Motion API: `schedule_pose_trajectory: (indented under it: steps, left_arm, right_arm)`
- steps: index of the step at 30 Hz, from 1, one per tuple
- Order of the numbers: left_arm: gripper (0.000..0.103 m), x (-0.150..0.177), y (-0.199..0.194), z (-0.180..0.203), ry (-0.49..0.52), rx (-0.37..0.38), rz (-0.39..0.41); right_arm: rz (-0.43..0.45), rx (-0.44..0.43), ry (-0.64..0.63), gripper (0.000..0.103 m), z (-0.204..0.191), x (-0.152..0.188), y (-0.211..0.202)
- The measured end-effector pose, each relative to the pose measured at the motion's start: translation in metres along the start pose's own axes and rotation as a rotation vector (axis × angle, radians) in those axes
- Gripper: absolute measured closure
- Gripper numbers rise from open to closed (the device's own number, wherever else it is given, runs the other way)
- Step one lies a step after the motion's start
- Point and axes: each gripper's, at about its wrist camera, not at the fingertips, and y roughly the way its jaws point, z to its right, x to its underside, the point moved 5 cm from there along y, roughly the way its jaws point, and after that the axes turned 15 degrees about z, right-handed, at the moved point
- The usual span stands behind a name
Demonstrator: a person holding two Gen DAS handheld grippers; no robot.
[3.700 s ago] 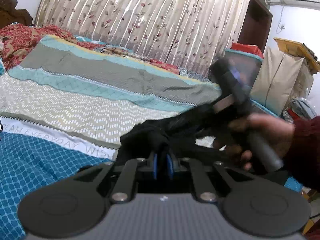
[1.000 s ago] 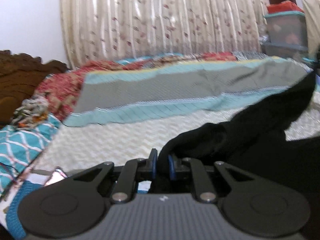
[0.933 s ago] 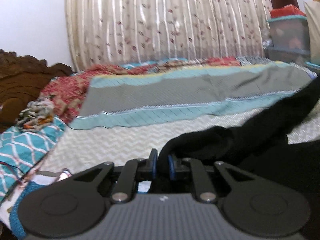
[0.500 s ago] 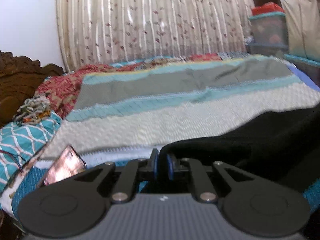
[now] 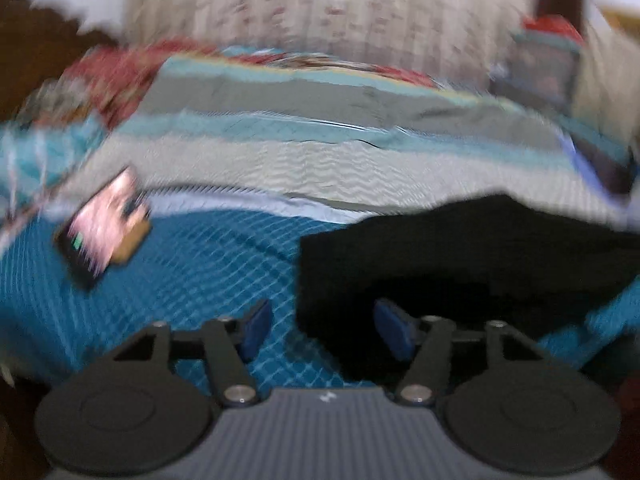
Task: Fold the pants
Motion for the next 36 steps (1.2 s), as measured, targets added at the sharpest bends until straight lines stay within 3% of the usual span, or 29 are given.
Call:
schedule_pose_trajectory:
  steps: [3, 7, 10, 12, 15, 17, 19, 22, 25, 28, 29, 30, 32, 33, 36]
  left_arm:
    - [0.031, -0.006, -0.003, -0.030, -0.212, -0.008, 0.006]
    - [0.025, 0.001, 0.014, -0.045, -0.395, 0.028, -0.029]
    - [0.019, 0.009, 0.029, -0.041, -0.483, 0.080, -0.071]
    - [0.007, 0.015, 0.035, -0.038, -0.543, 0.109, -0.090]
    - [0.000, 0.022, 0.044, -0.036, -0.659, 0.166, -0.121]
    - [0.000, 0.027, 0.046, -0.035, -0.699, 0.173, -0.135]
    - [0.000, 0.030, 0.044, -0.037, -0.696, 0.154, -0.137]
    - [0.000, 0.033, 0.032, -0.046, -0.697, 0.122, -0.119]
    - [0.000, 0.037, 0.019, -0.058, -0.719, 0.080, -0.102]
    - [0.000, 0.042, 0.015, -0.066, -0.745, 0.050, -0.106]
    - [0.000, 0.042, 0.016, -0.065, -0.747, 0.049, -0.109]
    - [0.000, 0.041, 0.017, -0.064, -0.747, 0.053, -0.112]
    - [0.000, 0.038, 0.021, -0.058, -0.737, 0.077, -0.115]
    - [0.000, 0.035, 0.025, -0.055, -0.731, 0.093, -0.116]
    - [0.000, 0.029, 0.036, -0.043, -0.729, 0.143, -0.121]
  right_arm:
    - [-0.095, -0.199, -0.159, 0.042, -0.055, 0.032, -0.013]
    - [-0.325, -0.528, -0.460, 0.042, -0.151, 0.131, -0.049]
    - [-0.473, -0.842, -0.765, 0.041, -0.217, 0.227, -0.112]
    - [-0.590, -1.067, -0.928, 0.032, -0.243, 0.288, -0.163]
    - [-0.734, -1.386, -1.123, 0.019, -0.261, 0.364, -0.235]
    - [-0.777, -1.567, -1.237, 0.015, -0.263, 0.404, -0.273]
    - [-0.785, -1.676, -1.334, 0.012, -0.265, 0.435, -0.296]
    - [-0.709, -1.820, -1.537, 0.012, -0.262, 0.471, -0.324]
    - [-0.622, -1.917, -1.664, 0.012, -0.258, 0.497, -0.338]
    - [-0.501, -1.916, -1.792, 0.012, -0.252, 0.515, -0.327]
    - [-0.436, -1.902, -1.838, 0.019, -0.248, 0.520, -0.323]
    - [-0.401, -1.886, -1.856, 0.049, -0.246, 0.516, -0.317]
    - [-0.504, -1.818, -1.763, 0.074, -0.258, 0.505, -0.310]
    - [-0.567, -1.777, -1.665, 0.083, -0.269, 0.496, -0.307]
    - [-0.626, -1.668, -1.426, 0.087, -0.297, 0.466, -0.291]
